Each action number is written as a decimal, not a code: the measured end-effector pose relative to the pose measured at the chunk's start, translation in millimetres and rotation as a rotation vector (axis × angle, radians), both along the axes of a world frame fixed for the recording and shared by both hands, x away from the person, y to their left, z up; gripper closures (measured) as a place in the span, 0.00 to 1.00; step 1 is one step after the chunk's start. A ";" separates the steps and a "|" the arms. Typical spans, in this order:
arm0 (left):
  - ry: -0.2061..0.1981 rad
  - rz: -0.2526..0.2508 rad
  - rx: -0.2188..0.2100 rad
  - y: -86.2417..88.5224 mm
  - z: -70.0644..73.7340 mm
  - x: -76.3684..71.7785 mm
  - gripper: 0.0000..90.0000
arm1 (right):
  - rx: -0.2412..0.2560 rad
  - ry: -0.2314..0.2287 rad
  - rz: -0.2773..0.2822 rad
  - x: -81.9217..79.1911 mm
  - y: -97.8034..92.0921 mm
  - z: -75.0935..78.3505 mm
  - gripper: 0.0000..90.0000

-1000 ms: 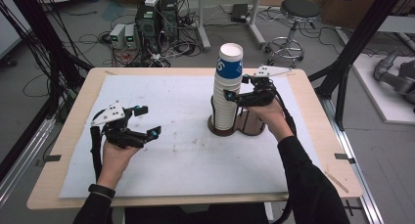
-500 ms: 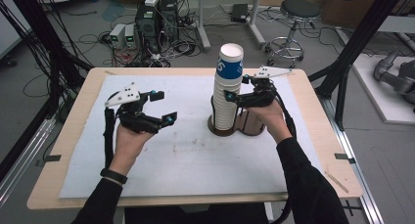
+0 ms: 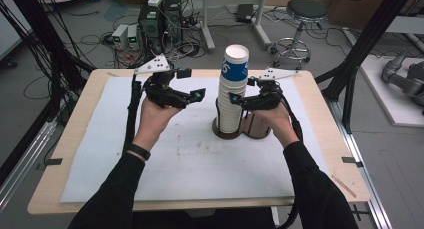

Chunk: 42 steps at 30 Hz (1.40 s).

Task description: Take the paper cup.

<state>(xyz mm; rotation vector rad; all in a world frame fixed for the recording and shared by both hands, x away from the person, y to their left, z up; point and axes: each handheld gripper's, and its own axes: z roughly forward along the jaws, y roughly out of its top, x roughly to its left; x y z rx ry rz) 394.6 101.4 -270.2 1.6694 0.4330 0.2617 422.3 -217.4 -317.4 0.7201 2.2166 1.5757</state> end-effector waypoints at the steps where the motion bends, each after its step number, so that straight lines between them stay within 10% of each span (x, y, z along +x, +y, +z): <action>1: -0.006 -0.014 -0.005 -4.0 3.5 1.8 0.11 | -0.001 -0.002 -0.002 -0.2 0.3 0.1 0.16; 6: -0.070 -0.006 0.017 -25.3 18.1 10.8 0.17 | -0.007 -0.001 -0.004 -1.0 -0.5 0.6 0.16; 30: 0.037 -0.063 0.004 -79.5 48.2 56.8 0.17 | -0.007 -0.005 0.000 -0.9 -0.1 0.3 0.16; 42: 0.035 -0.081 0.004 -84.2 51.8 60.6 0.34 | -0.012 -0.005 -0.002 -1.7 -1.1 0.7 0.16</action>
